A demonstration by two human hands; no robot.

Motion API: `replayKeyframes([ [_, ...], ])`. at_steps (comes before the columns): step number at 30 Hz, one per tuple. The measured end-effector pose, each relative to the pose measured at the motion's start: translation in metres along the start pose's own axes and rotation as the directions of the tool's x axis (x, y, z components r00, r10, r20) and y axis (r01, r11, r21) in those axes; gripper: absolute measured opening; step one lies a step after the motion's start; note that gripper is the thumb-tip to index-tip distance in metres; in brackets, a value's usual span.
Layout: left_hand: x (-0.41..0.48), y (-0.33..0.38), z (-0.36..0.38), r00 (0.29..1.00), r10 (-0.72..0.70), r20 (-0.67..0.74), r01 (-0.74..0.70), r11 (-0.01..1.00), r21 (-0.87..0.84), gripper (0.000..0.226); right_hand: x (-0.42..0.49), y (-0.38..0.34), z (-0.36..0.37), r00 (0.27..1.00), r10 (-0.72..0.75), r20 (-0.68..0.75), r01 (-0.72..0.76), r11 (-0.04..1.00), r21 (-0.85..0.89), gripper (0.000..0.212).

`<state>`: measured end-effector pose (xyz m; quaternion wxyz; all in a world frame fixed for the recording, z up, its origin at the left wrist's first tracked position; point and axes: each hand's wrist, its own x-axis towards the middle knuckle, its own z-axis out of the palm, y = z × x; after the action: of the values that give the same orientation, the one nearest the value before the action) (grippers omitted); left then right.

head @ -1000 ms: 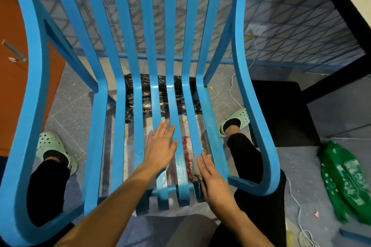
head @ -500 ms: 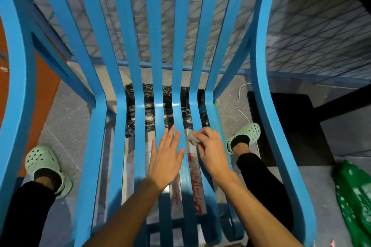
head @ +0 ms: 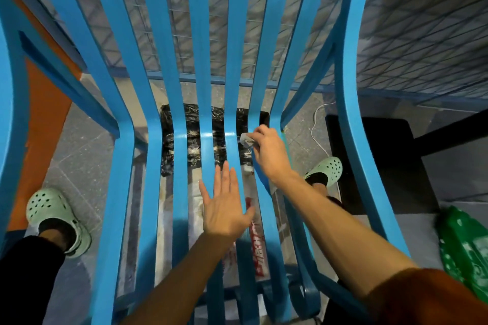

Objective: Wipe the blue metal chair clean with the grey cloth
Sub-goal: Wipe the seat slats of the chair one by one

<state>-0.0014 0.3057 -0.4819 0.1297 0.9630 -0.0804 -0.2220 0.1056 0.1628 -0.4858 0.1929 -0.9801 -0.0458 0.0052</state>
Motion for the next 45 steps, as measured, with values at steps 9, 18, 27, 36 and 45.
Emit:
replayKeyframes([
  [9, -0.057, 0.027, 0.015, 0.999, -0.033, 0.014, 0.033, 0.999, 0.026, 0.091, -0.151, -0.023, -0.018, 0.992, 0.118, 0.041, -0.125, 0.964, 0.234, 0.038],
  [18, -0.061, 0.02, 0.011, 0.999, -0.002, 0.036, 0.004, 0.999, -0.049, 0.105, -0.278, -0.028, -0.076, 0.975, 0.202, 0.097, -0.219, 0.949, 0.228, 0.035],
  [27, -0.082, -0.012, 0.019, 0.983, 0.149, 0.109, -0.151, 0.988, 0.012, 0.091, -0.311, -0.021, -0.064, 0.941, 0.276, 0.196, -0.298, 0.95, 0.097, 0.039],
  [36, -0.081, -0.016, 0.037, 0.984, 0.157, 0.09, -0.163, 0.985, 0.062, 0.084, -0.232, -0.007, -0.05, 0.939, 0.321, 0.12, -0.34, 0.917, 0.209, 0.032],
  [45, -0.08, -0.017, 0.038, 0.984, 0.149, 0.093, -0.154, 0.987, 0.053, 0.081, -0.156, 0.012, -0.033, 0.947, 0.311, 0.076, -0.32, 0.933, 0.165, 0.042],
])
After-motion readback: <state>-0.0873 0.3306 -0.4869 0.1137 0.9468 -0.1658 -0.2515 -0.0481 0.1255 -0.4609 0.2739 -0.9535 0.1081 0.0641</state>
